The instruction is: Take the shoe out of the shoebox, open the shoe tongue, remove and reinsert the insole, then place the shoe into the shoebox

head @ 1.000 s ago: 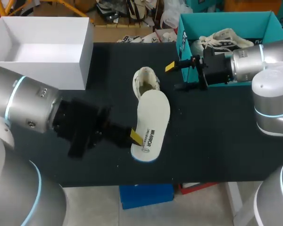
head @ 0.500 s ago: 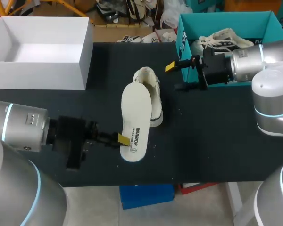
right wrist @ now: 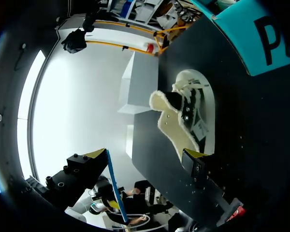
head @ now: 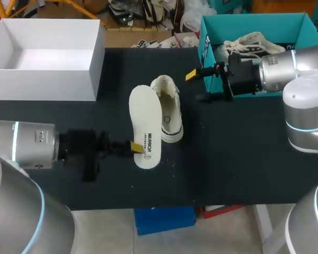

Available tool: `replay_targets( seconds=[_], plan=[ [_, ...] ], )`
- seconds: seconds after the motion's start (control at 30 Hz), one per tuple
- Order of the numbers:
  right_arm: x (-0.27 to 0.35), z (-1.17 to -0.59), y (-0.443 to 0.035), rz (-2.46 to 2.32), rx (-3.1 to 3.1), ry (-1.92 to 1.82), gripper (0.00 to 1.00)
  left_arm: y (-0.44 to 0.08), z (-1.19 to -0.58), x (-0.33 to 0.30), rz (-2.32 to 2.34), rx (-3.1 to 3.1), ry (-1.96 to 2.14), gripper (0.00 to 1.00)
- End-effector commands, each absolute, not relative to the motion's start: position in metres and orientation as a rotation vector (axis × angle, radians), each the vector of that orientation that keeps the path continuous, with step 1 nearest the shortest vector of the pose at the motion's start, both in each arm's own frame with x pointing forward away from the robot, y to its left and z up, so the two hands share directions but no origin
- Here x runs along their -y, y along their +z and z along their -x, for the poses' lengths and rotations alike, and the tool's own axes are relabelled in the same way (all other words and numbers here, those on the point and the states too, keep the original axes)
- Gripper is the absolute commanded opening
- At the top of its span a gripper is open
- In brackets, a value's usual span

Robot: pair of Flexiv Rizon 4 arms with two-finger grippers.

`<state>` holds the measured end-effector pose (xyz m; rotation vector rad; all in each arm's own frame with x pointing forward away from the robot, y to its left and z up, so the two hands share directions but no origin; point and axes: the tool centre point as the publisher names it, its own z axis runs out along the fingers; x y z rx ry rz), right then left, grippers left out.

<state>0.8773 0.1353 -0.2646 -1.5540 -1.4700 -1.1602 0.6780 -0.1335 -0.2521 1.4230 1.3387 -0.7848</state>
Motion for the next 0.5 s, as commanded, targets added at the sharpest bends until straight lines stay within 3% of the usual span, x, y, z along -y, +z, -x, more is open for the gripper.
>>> replay_targets(
  seconds=[0.03,0.5],
  plan=[
    [-0.137,-0.877,-0.266,1.555,1.468,-1.163,1.0,-0.267,-0.707,0.142,-1.428,-1.332,-0.8,0.0],
    [-0.137,-0.877,-0.266,1.555,1.468,-1.163,1.0,-0.29,-0.762,0.145,-1.417,-1.359,-0.779,0.0]
  ],
)
